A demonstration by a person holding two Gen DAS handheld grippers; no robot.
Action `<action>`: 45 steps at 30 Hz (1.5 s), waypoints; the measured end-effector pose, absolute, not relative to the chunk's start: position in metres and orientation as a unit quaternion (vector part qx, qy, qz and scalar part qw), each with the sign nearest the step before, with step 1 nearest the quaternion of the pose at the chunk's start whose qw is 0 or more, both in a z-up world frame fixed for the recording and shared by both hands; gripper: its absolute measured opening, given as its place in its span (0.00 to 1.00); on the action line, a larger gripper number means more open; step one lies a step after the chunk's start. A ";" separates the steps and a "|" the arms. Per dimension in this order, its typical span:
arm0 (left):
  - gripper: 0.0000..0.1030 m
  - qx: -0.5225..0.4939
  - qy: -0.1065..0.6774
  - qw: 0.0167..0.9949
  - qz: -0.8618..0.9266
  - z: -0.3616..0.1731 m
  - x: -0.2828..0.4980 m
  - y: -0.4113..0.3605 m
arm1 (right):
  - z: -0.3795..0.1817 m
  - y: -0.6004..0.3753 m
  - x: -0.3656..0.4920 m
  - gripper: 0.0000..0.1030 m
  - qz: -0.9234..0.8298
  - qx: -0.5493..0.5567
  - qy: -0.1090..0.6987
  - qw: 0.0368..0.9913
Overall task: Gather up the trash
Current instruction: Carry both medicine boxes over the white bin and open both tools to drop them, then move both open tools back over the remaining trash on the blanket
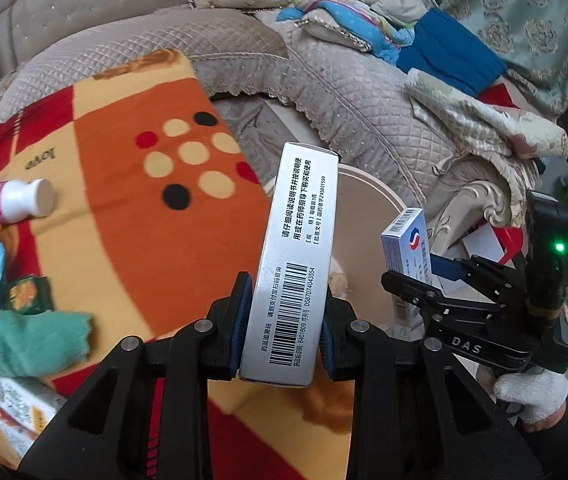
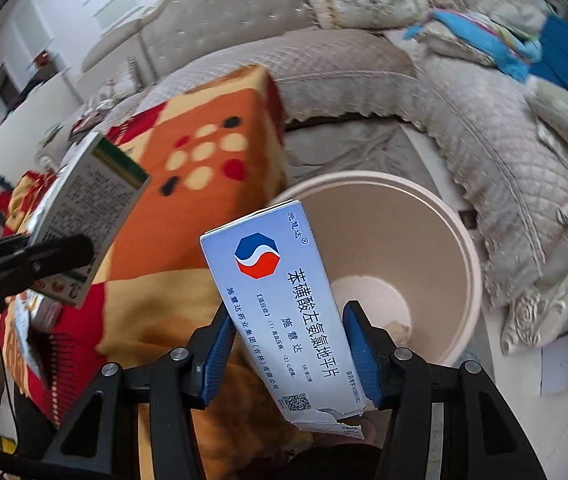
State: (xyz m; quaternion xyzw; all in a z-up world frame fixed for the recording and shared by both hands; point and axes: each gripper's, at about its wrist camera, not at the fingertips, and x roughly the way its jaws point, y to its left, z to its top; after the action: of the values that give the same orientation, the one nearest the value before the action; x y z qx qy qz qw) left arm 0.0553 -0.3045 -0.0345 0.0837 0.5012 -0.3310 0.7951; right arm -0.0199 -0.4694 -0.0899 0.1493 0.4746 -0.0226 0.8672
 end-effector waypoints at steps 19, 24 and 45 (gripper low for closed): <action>0.41 0.051 0.530 0.770 -0.351 -0.059 0.056 -0.336 | -0.124 -0.517 -0.018 0.68 -0.074 0.238 0.476 0.844; 0.41 0.056 0.527 0.775 -0.345 -0.056 0.057 -0.332 | -0.120 -0.512 -0.021 0.68 -0.069 0.228 0.477 0.846; 0.41 0.061 0.494 0.816 -0.293 -0.044 0.050 -0.289 | -0.086 -0.463 -0.026 0.68 -0.070 0.186 0.447 0.872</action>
State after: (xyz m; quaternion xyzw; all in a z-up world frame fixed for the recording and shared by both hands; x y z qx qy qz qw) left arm 0.0504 -0.2886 -0.0439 0.0615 0.4941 -0.2933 0.8161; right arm -0.0265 -0.4630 -0.0857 0.1860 0.4475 -0.0701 0.8719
